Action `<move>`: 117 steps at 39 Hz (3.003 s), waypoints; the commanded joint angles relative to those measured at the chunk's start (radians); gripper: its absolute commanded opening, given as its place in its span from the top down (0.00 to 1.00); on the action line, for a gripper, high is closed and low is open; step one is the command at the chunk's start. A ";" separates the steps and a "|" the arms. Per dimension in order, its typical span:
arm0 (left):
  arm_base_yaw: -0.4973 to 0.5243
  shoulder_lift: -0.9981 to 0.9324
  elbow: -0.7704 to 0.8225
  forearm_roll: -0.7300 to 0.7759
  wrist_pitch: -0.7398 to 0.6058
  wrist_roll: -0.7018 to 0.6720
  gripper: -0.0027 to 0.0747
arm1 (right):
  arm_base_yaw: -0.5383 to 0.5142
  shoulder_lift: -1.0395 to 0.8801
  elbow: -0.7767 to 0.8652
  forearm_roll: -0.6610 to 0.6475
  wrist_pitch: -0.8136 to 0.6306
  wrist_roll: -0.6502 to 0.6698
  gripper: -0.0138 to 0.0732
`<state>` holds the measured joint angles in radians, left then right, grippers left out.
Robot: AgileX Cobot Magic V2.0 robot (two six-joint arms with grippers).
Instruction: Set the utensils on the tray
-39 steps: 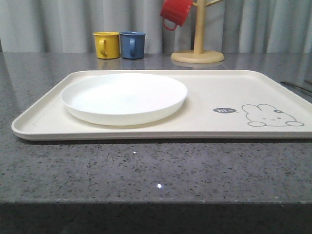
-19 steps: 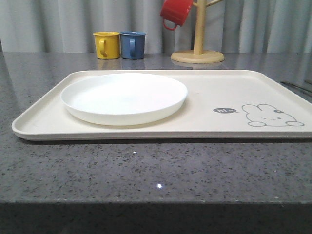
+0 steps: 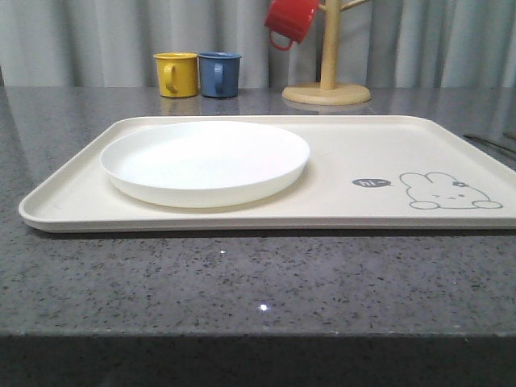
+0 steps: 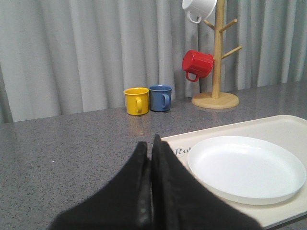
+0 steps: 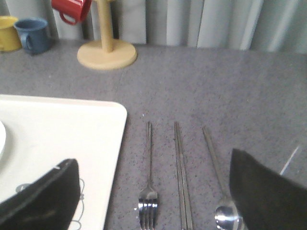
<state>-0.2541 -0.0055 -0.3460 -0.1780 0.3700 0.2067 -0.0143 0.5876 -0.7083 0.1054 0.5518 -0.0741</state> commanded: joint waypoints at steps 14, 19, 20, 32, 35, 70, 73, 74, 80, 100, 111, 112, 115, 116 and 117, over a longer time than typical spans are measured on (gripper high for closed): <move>0.004 -0.020 -0.026 -0.014 -0.080 -0.007 0.99 | -0.004 0.468 -0.293 -0.006 0.143 -0.006 0.19; 0.004 -0.020 -0.026 -0.014 -0.080 -0.007 0.99 | -0.004 0.542 -0.299 0.002 0.124 -0.007 0.35; 0.004 -0.020 -0.026 -0.014 -0.080 -0.007 0.99 | -0.004 0.557 -0.299 0.005 0.119 -0.007 0.39; 0.004 -0.020 -0.026 -0.014 -0.080 -0.007 0.99 | -0.004 0.735 -0.377 0.023 0.139 -0.007 0.46; 0.004 -0.020 -0.026 -0.014 -0.080 -0.007 0.99 | -0.004 0.792 -0.425 0.023 0.173 -0.007 0.46; 0.004 -0.020 -0.026 -0.014 -0.080 -0.007 0.99 | 0.025 1.066 -0.610 -0.014 0.363 -0.008 0.76; 0.004 -0.020 -0.026 -0.014 -0.080 -0.007 0.99 | 0.025 1.066 -0.627 -0.014 0.368 -0.008 0.85; 0.004 -0.020 -0.026 -0.014 -0.080 -0.007 0.99 | 0.025 1.066 -0.632 -0.014 0.371 -0.008 0.88; 0.004 -0.020 -0.026 -0.014 -0.080 -0.007 0.99 | 0.025 1.066 -0.665 -0.014 0.388 -0.008 0.92; 0.004 -0.020 -0.026 -0.014 -0.080 -0.007 0.99 | 0.213 1.000 -0.810 -0.035 0.536 0.219 0.91; 0.004 -0.020 -0.026 -0.014 -0.080 -0.007 0.99 | 0.434 1.034 -0.810 -0.121 0.472 0.501 0.91; 0.004 -0.020 -0.026 -0.014 -0.080 -0.007 0.99 | 0.447 1.041 -0.810 -0.121 0.462 0.513 0.91; 0.004 -0.020 -0.026 -0.014 -0.080 -0.007 0.99 | 0.469 1.065 -0.810 -0.119 0.454 0.550 0.91; 0.004 -0.020 -0.026 -0.014 -0.080 -0.007 0.99 | 0.474 1.072 -0.810 -0.117 0.457 0.559 0.91; 0.004 -0.020 -0.026 -0.014 -0.080 -0.007 0.99 | 0.480 1.080 -0.810 -0.117 0.459 0.571 0.91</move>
<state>-0.2541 -0.0055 -0.3460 -0.1780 0.3700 0.2067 0.4513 1.6886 -1.4862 0.0101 1.0463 0.4520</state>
